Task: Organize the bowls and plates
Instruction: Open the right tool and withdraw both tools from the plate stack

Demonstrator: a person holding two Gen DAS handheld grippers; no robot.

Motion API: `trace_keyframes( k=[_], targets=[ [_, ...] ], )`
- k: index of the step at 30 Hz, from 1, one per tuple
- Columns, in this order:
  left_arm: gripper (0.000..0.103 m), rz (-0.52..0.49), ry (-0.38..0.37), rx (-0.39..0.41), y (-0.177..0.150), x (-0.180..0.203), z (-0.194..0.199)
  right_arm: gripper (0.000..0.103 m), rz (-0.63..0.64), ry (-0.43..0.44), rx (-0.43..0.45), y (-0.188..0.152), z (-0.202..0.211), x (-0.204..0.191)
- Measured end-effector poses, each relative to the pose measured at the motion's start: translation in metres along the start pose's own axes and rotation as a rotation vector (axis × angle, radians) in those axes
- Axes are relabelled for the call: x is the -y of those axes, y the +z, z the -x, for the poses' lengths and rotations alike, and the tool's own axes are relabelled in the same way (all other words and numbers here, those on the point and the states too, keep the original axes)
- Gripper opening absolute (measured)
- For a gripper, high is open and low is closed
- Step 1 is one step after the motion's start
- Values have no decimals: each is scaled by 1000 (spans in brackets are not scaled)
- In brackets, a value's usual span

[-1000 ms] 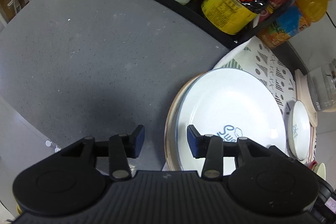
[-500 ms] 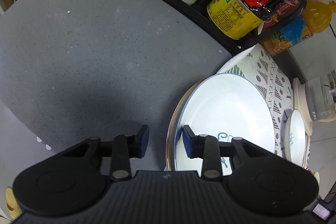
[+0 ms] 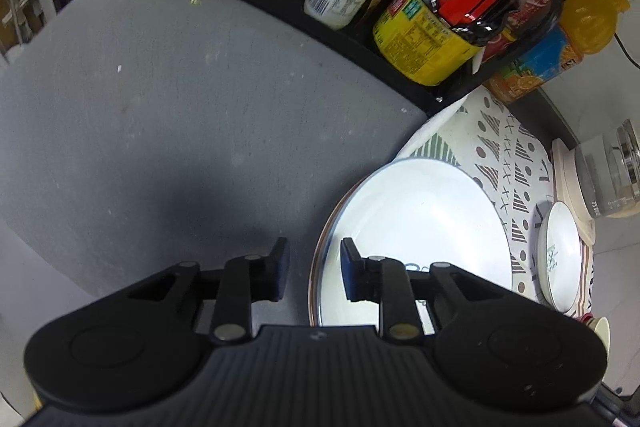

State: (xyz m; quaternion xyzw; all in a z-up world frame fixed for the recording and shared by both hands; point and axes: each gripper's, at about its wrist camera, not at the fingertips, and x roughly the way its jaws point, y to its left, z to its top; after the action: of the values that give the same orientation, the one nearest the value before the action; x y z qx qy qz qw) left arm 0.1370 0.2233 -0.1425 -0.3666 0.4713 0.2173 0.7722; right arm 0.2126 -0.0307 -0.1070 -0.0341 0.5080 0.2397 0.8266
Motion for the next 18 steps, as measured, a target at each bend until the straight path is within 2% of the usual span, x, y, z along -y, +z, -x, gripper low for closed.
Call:
trace_keyframes(
  k=[4, 8, 13, 18],
  targets=[
    [41, -16, 2, 25, 6, 4, 8, 76, -1, -14, 25, -1, 10, 1],
    [58, -36, -7, 43, 9, 9, 14, 80, -6, -17, 47, 0, 21, 2],
    [66, -70, -16, 43, 7, 17, 21, 90, -5, -1, 57, 6, 31, 1],
    [68, -104, -30, 29, 3, 31, 25, 91, -16, 16, 50, 15, 39, 4]
  ],
)
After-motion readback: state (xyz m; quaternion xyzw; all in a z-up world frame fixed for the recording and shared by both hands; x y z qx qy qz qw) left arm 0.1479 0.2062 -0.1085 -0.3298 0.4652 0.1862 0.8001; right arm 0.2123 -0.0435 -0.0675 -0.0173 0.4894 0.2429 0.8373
